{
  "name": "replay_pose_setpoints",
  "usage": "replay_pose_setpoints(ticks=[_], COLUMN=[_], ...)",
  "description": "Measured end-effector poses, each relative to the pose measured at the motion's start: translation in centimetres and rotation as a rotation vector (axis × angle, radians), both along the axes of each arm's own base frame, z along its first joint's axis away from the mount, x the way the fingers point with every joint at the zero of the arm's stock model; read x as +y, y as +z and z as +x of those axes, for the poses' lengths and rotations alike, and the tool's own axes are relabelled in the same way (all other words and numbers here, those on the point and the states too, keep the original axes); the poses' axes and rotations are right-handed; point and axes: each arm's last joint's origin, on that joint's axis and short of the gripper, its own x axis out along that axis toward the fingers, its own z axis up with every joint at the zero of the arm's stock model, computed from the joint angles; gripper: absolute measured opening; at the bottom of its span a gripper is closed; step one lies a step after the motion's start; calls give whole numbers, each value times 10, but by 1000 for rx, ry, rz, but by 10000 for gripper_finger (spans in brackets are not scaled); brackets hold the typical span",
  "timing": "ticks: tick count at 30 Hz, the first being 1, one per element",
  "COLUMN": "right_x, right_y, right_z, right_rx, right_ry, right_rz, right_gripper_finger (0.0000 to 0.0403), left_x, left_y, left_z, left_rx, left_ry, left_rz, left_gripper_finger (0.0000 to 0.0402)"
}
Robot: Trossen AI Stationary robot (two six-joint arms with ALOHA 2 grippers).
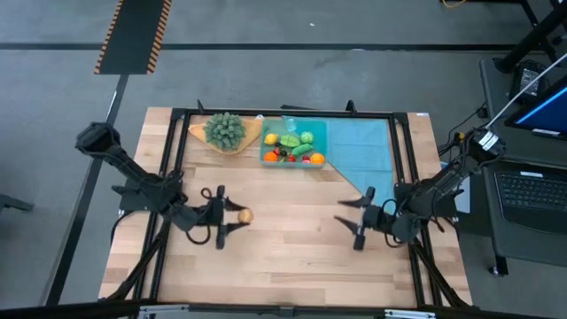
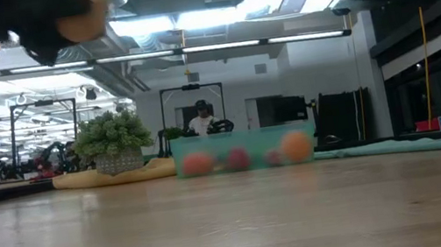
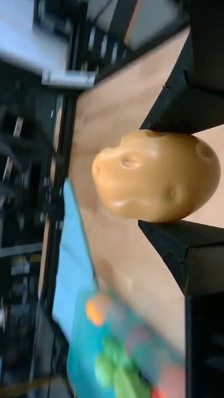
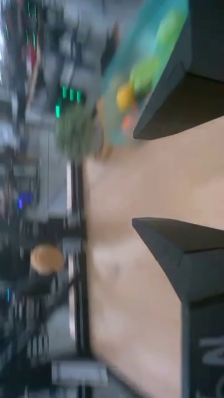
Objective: Pick and placing Produce into tupperware
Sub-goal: Put the potato into the blue bin
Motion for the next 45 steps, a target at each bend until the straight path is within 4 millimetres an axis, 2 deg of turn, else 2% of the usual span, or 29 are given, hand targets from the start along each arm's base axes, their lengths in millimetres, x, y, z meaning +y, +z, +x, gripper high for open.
replay_pose_setpoints(ticks=[3, 6, 14, 22, 27, 32, 37, 45], right_x=[-8, -13, -25, -33, -42, -50, -50, -50], right_y=[-1, -1, -2, -2, -4, -5, -5, -5], right_z=[2, 5, 13, 17, 21, 24, 25, 24], right_rx=[-6, -2, -4, -3, 22, 32, 31, 19], right_ry=[-120, -162, -226, -269, -317, -352, -354, -354], right_rz=[-24, -43, -26, -27, -50, -56, -55, -31], right_gripper_finger=[217, 217, 217, 217, 217, 217, 217, 217], left_x=[14, 31, 78, 120, 145, 173, 199, 229], left_y=[0, 0, 3, 6, 0, -14, -19, -9], left_z=[8, 16, 35, 41, 47, 58, 79, 121], left_rx=[1, 6, 4, -22, -38, -67, -50, -79], left_ry=[81, 155, 105, 132, 129, 123, 145, 83], left_rz=[24, 35, 19, 13, -11, -33, -47, -34], left_gripper_finger=[185, 185, 185, 185, 185, 185, 185, 185])
